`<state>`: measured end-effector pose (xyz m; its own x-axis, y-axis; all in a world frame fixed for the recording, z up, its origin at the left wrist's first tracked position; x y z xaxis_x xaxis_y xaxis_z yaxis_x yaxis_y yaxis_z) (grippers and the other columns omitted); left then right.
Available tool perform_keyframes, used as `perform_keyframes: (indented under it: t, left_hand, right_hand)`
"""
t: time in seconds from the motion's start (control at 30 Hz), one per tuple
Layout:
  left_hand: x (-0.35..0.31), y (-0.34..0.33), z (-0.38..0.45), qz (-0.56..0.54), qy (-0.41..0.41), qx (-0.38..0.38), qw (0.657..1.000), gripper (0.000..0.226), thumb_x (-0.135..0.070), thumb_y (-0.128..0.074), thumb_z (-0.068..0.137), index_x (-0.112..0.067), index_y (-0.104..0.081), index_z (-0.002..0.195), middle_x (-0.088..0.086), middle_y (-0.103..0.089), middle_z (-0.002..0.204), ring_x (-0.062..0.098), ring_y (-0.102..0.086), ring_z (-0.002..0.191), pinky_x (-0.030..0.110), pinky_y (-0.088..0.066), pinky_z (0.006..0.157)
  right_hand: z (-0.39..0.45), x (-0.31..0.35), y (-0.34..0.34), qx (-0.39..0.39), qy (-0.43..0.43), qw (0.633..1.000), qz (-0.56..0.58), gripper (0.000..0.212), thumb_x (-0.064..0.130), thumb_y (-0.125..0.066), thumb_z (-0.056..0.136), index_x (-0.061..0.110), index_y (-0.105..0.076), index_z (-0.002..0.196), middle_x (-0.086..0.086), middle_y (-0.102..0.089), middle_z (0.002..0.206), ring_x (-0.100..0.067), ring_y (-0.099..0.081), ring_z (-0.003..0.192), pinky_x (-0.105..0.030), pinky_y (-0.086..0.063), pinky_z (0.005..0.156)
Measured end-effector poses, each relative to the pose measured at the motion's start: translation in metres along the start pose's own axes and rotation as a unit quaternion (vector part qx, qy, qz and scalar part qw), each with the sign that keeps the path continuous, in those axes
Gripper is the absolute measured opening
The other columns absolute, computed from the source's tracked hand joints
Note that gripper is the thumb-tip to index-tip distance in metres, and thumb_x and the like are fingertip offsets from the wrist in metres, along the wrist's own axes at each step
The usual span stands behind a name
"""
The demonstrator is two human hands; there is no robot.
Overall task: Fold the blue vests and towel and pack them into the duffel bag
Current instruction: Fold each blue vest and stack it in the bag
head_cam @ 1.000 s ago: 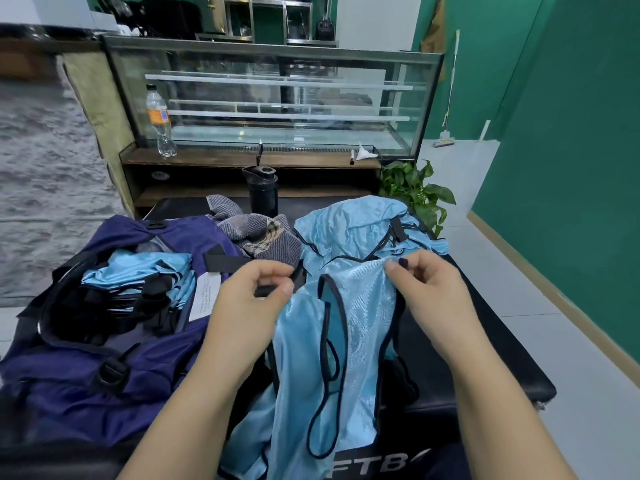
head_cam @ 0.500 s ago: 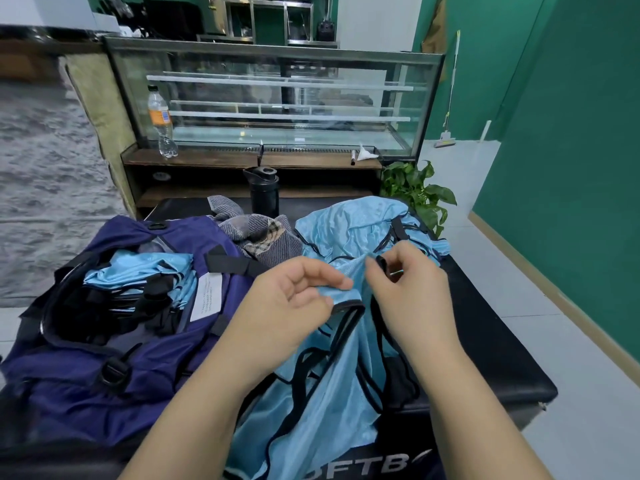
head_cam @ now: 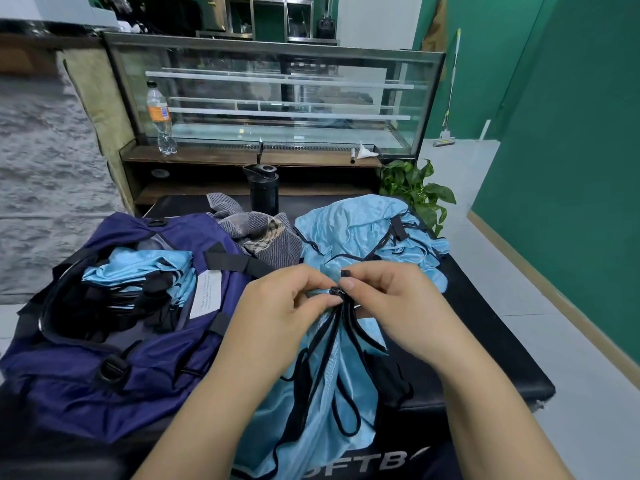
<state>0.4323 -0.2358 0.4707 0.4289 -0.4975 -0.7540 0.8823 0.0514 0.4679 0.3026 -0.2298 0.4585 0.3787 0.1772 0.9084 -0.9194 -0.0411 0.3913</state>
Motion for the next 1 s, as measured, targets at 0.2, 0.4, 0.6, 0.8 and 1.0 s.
perform_keyframes:
  t: [0.2,0.4,0.6,0.8,1.0]
  left_hand:
    - [0.01,0.009,-0.004,0.022,0.022,-0.061,0.998,0.018,-0.034,-0.076,0.066,-0.035,-0.058,0.063,-0.015,-0.051,0.063,0.001,-0.047,0.063,0.012,-0.034,0.057]
    - [0.012,0.004,-0.006,0.017,0.029,-0.059,0.998,0.016,-0.032,-0.072,0.07,-0.041,-0.059,0.068,-0.009,-0.055,0.078,0.002,-0.054,0.082,0.006,-0.037,0.069]
    - [0.038,-0.012,-0.008,-0.094,0.103,-0.003,0.99,0.019,-0.047,-0.064,0.084,-0.029,-0.065,0.08,-0.003,-0.066,0.076,0.01,-0.061,0.075,0.033,-0.05,0.075]
    - [0.073,-0.033,-0.015,-0.116,0.227,0.037,0.966,0.038,-0.052,-0.053,0.086,-0.016,-0.064,0.08,-0.007,-0.055,0.066,0.003,-0.048,0.06,0.023,-0.039,0.062]
    - [0.066,-0.047,-0.011,-0.238,0.215,0.055,0.946,0.024,-0.034,-0.066,0.085,-0.012,-0.066,0.074,0.003,-0.056,0.073,0.014,-0.048,0.072,0.031,-0.039,0.074]
  right_hand:
    - [-0.002,-0.004,-0.013,0.051,-0.007,0.998,0.02,0.02,0.021,-0.057,0.095,0.029,-0.074,0.089,-0.002,-0.073,0.091,-0.022,-0.066,0.085,-0.043,-0.053,0.089]
    - [0.0,-0.009,-0.006,0.007,-0.005,0.994,0.111,0.013,0.013,-0.069,0.086,0.021,-0.073,0.077,0.007,-0.067,0.067,-0.009,-0.056,0.066,-0.026,-0.045,0.068]
    - [0.001,-0.023,0.014,-0.062,-0.015,0.986,0.157,0.018,0.014,-0.06,0.092,0.014,-0.072,0.079,-0.002,-0.071,0.072,-0.011,-0.063,0.067,-0.027,-0.052,0.071]
    - [0.003,-0.026,0.028,-0.068,0.003,0.987,0.144,0.02,0.028,-0.059,0.092,0.012,-0.07,0.088,-0.022,-0.068,0.093,-0.023,-0.062,0.082,-0.048,-0.05,0.087]
    - [0.003,-0.033,0.03,-0.061,0.003,0.988,0.14,0.021,0.02,-0.054,0.097,0.015,-0.069,0.084,-0.003,-0.071,0.083,-0.013,-0.064,0.075,-0.028,-0.05,0.075]
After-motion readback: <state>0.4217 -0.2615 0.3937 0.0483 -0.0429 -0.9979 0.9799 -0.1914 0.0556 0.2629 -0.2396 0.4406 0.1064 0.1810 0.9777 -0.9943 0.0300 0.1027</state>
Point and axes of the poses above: each hand's wrist, its own z-axis towards the middle knuckle, its own y-axis out of the back of the hand, x = y × z, the point moved 10 cm from there along z, towards the middle knuckle
